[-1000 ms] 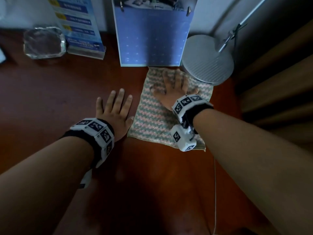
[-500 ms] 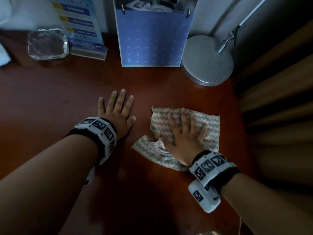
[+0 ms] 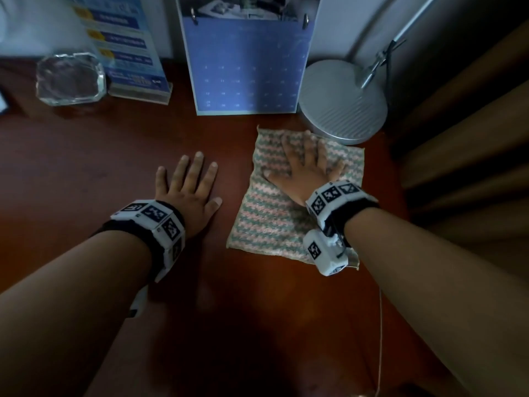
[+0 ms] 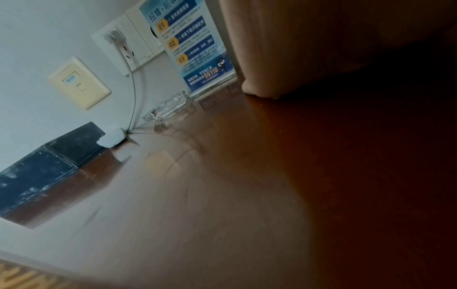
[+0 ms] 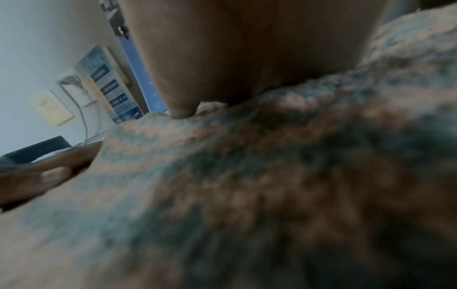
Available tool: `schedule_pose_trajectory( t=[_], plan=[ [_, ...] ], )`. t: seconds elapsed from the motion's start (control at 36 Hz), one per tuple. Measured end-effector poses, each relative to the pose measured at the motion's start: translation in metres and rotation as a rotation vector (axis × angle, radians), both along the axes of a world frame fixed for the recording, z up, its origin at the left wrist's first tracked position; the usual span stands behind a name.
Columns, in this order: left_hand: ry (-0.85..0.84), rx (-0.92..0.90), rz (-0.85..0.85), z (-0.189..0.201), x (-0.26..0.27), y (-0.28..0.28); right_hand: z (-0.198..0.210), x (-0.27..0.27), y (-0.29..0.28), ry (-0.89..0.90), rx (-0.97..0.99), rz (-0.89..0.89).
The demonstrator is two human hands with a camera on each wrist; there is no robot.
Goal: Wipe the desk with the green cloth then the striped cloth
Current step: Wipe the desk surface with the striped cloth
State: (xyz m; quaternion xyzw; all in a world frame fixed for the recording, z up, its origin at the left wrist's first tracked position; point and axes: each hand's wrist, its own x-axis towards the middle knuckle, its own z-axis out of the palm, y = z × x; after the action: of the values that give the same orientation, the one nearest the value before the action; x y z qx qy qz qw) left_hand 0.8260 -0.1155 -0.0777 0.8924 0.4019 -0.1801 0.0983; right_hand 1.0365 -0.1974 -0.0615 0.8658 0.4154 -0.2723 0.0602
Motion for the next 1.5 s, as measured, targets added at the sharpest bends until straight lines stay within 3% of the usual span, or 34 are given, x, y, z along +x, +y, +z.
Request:
schedule_pose_trajectory(
  t=[0.44,0.75,1.0,1.22,1.36,1.5],
  plan=[
    [0.038,0.012,-0.005,0.001,0.001,0.000,-0.004,-0.023,-0.108,0.028,-0.036,0.111],
    [0.083,-0.037,0.008,0.003,0.001,0.001,0.002,0.040,-0.064,0.033,-0.035,-0.121],
    [0.032,-0.015,0.009,0.002,0.000,0.000,0.000,0.063,-0.070,0.005,-0.028,-0.076],
    [0.032,-0.011,-0.004,0.003,0.000,0.000,0.003,0.089,-0.074,-0.064,-0.083,-0.178],
    [0.006,0.009,0.004,0.000,0.000,-0.001,0.005,0.083,-0.073,-0.106,-0.077,-0.215],
    [-0.048,0.037,-0.011,-0.004,-0.002,-0.001,0.004,0.042,-0.074,-0.063,-0.021,-0.288]
  ],
)
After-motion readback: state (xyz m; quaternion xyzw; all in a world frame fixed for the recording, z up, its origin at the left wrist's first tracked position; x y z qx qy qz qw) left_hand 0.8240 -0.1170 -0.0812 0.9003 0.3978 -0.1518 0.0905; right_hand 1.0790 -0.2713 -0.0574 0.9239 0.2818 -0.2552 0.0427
